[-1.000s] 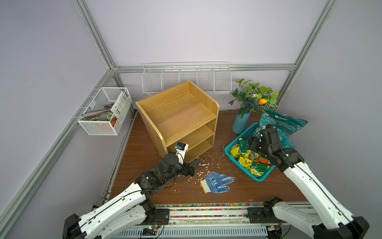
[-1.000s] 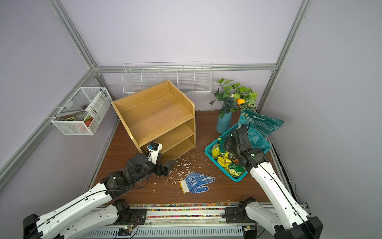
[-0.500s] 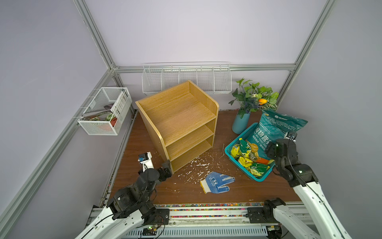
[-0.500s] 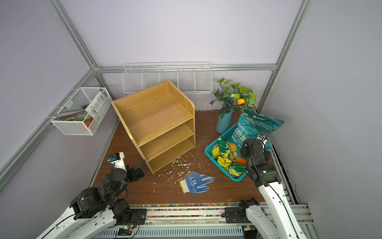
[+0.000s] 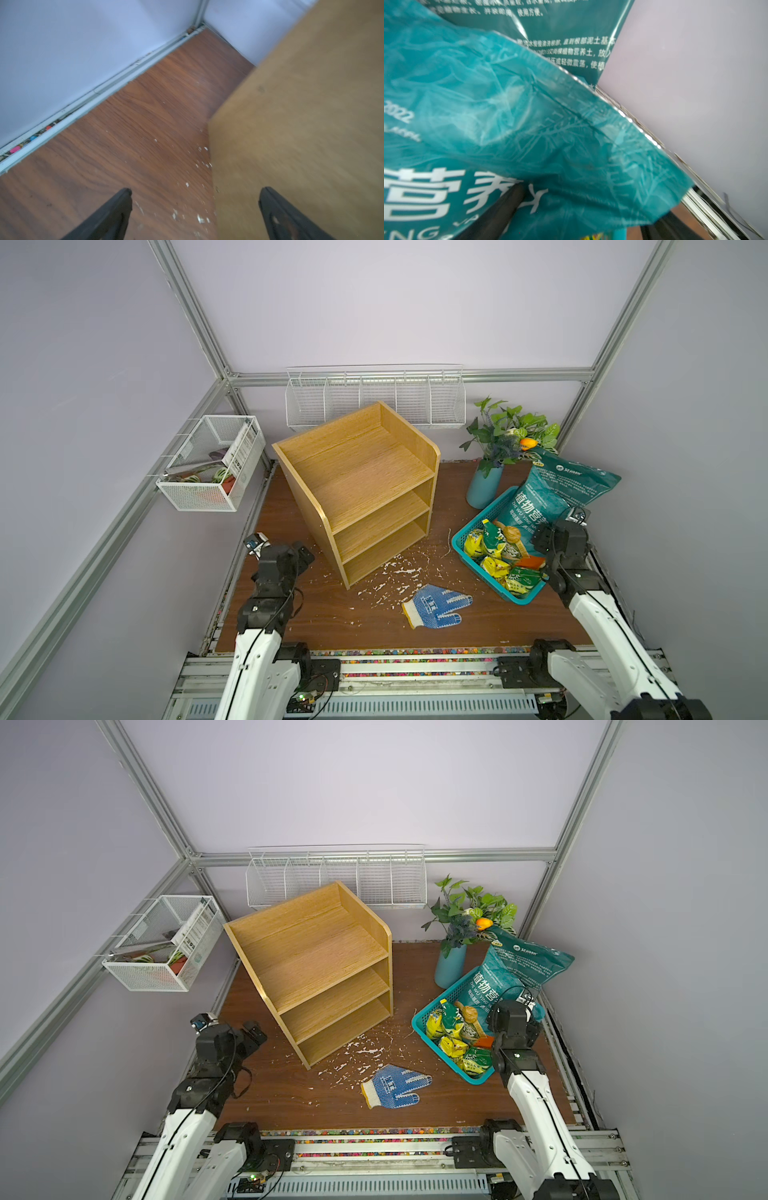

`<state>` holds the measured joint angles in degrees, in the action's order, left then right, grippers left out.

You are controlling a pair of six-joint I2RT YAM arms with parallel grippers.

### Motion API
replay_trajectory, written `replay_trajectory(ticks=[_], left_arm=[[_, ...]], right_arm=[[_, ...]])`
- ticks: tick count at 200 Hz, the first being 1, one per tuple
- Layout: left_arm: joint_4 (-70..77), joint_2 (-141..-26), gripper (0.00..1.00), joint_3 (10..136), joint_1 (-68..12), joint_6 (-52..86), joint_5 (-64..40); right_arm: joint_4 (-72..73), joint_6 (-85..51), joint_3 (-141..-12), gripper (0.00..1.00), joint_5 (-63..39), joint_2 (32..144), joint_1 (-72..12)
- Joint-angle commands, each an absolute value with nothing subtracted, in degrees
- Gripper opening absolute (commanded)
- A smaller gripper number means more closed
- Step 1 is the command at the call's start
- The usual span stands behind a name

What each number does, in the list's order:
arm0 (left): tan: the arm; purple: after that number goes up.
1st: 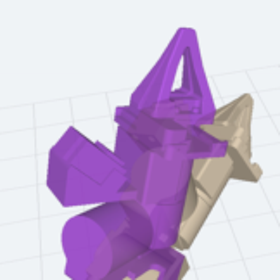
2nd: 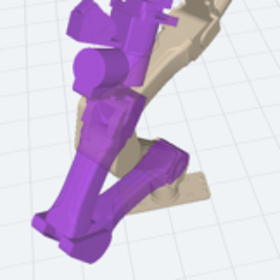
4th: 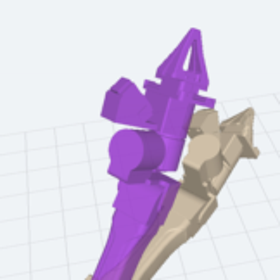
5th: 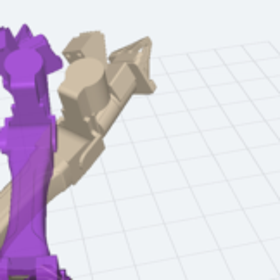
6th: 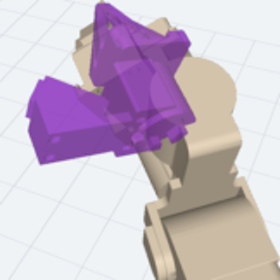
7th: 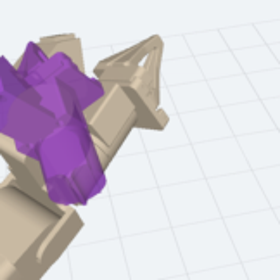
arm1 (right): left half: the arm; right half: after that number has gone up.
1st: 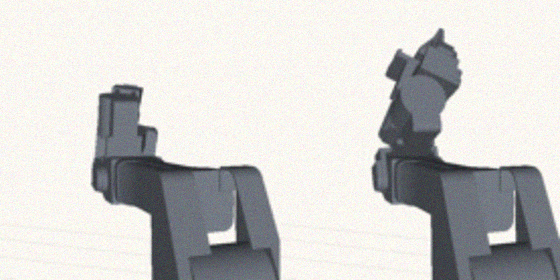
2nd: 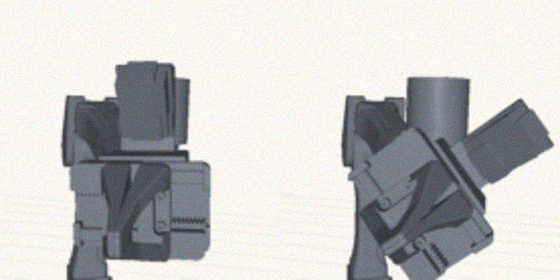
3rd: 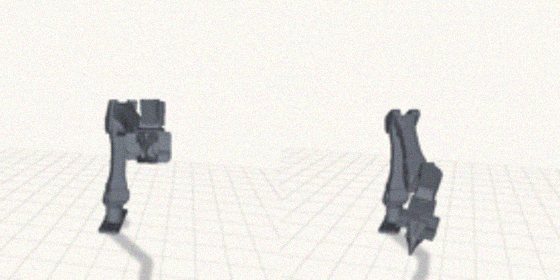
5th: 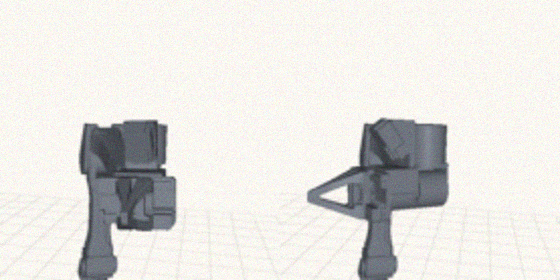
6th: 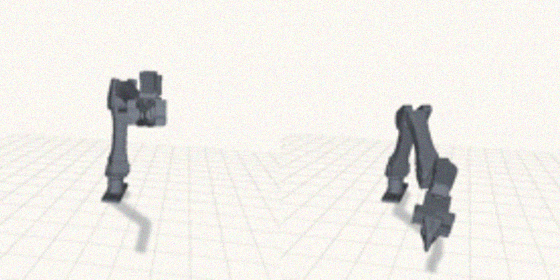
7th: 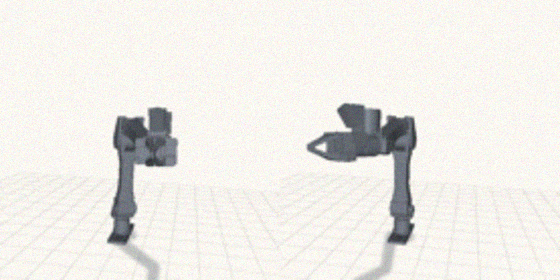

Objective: Take down the fertilizer bag from the shelf
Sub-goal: Reset both arms

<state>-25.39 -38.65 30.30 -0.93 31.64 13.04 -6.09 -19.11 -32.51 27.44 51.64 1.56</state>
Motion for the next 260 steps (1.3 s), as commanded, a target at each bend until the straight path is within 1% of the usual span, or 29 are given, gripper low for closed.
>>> replay_trajectory(ticks=[1,18,40,57,73,87,110,129,153,172,185,193,208,215,221,229,239,245,255,260], left_arm=[[-10.2,-42.6,1.0,27.5,0.8,22.4,7.0],[-0.1,-45.7,1.0,24.3,0.8,16.1,10.7],[14.2,-50.5,1.0,19.9,2.0,10.7,11.6],[29.6,-56.9,1.0,15.5,2.1,5.4,11.5],[42.1,-64.8,1.0,13.4,2.3,3.0,11.0],[48.5,-71.3,1.0,13.9,2.3,1.8,10.1],[45.9,-75.6,1.0,18.4,2.5,2.6,8.1],[43.7,-76.8,1.0,20.2,2.5,2.1,6.6],[45.3,-75.3,1.0,18.5,2.5,2.2,6.4],[45.8,-75.2,1.0,18.0,2.5,1.5,4.7],[44.1,-76.5,1.0,19.7,2.4,0.8,2.8],[43.8,-77.2,1.0,20.5,2.5,1.0,1.0],[52.6,-78.3,1.0,17.9,2.5,1.5,-4.3],[52.1,-78.6,1.0,18.2,2.5,1.1,-5.2],[51.0,-78.8,1.0,18.5,2.5,1.7,-3.6],[50.8,-79.9,1.0,18.5,2.5,4.2,1.1],[54.6,-82.7,1.0,17.5,2.7,6.4,5.0],[58.5,-85.4,1.0,16.4,2.8,6.5,5.3],[69.3,-89.6,1.0,14.6,2.7,4.5,3.8],[66.5,-88.3,1.0,14.9,2.6,4.3,3.0]], right_arm=[[6.6,-14.0,-25.6,0.86,26.5,53.1,3.3],[14.8,-12.8,-21.4,0.86,25.9,54.4,3.4],[18.8,-12.5,-19.8,0.86,23.9,58.1,3.3],[25.3,-12.4,-17.4,0.86,22.2,61.7,3.4],[35.9,-10.0,-14.6,0.87,19.6,65.7,3.4],[35.0,-9.1,-15.9,0.87,18.0,66.8,3.4],[35.4,-8.0,-17.9,0.87,15.3,70.1,3.3],[37.7,-7.8,-18.3,0.87,12.4,72.1,3.3],[36.1,-6.3,-17.4,0.86,9.1,69.6,3.3],[32.0,-3.4,-15.9,0.87,12.9,64.9,3.2],[31.3,-6.0,-14.9,0.87,18.9,62.8,3.2],[31.7,-6.2,-14.4,0.87,19.0,62.1,3.3],[29.7,-5.3,-15.0,0.86,14.8,62.3,3.3],[27.5,-5.4,-15.9,0.86,13.0,62.3,3.3],[26.5,-5.4,-16.5,0.86,12.3,62.4,3.3],[26.5,-6.4,-17.0,0.87,12.1,63.3,3.3],[28.5,-7.1,-17.2,0.87,10.6,64.9,3.3],[30.5,-6.9,-17.2,0.87,8.4,66.2,3.3],[34.0,-6.6,-17.4,0.86,4.8,68.6,3.2],[35.4,-7.2,-17.7,0.86,4.1,69.9,3.0]])
